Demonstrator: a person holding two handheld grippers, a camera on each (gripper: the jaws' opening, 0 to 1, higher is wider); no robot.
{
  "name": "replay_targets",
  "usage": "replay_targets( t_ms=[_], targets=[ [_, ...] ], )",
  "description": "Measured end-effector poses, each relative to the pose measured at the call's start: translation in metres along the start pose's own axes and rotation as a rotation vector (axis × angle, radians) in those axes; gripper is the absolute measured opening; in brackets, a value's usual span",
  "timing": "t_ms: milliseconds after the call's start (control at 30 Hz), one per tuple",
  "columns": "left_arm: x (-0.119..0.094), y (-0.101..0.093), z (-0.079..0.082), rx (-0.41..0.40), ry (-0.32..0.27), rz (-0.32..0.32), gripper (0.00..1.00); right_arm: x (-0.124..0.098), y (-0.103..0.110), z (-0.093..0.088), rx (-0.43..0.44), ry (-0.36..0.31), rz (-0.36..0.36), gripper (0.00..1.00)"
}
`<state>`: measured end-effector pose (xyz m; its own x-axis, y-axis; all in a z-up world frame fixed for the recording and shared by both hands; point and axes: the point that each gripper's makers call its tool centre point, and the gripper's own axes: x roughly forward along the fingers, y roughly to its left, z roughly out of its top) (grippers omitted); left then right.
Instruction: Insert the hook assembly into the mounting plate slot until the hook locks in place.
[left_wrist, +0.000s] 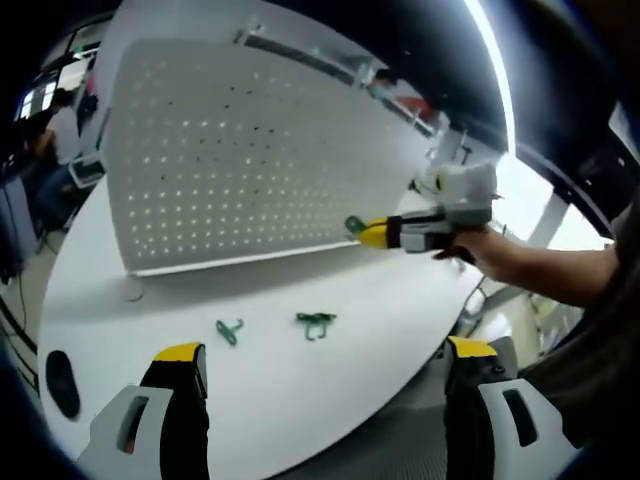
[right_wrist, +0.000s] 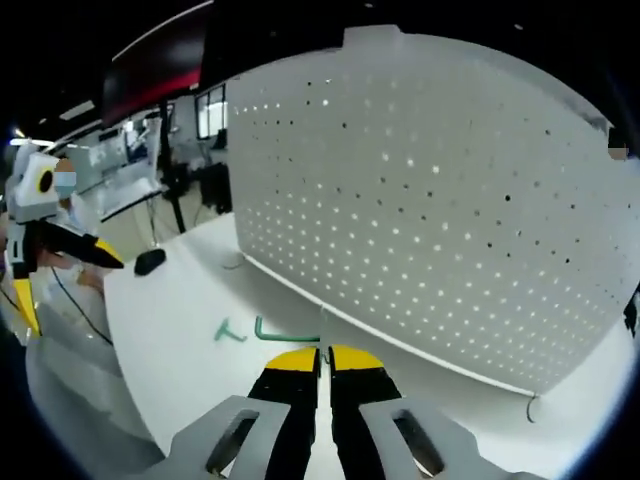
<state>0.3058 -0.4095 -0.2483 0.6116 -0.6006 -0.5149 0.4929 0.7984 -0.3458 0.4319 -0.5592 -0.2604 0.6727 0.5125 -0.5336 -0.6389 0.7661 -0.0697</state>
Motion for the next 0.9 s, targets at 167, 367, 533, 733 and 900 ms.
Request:
replay_targets(
  t_ms=[167,367,533,733,900],
  targets=[
    [0.000,-0.001,0.001,0.004,-0.002,0.000,1.00,-0.009,0.006,0.003,0.018,-0.024,0.005,0.01],
    [0.001,-0.001,0.005,0.005,-0.001,-0.013,1.00,-0.023,0.015,0.007,0.107,-0.056,0.053,0.01],
    [0.005,0.001,0.013,-0.006,-0.014,-0.021,1.00,-0.030,0.020,0.006,0.081,-0.080,0.087,0.01],
    [0.010,-0.003,0.015,0.009,-0.006,-0.048,0.98,-0.035,0.027,0.003,0.153,-0.131,0.158,0.01],
    [0.012,-0.006,0.016,0.014,-0.012,-0.058,0.93,-0.040,0.042,0.006,0.189,-0.162,0.223,0.01]
  ],
)
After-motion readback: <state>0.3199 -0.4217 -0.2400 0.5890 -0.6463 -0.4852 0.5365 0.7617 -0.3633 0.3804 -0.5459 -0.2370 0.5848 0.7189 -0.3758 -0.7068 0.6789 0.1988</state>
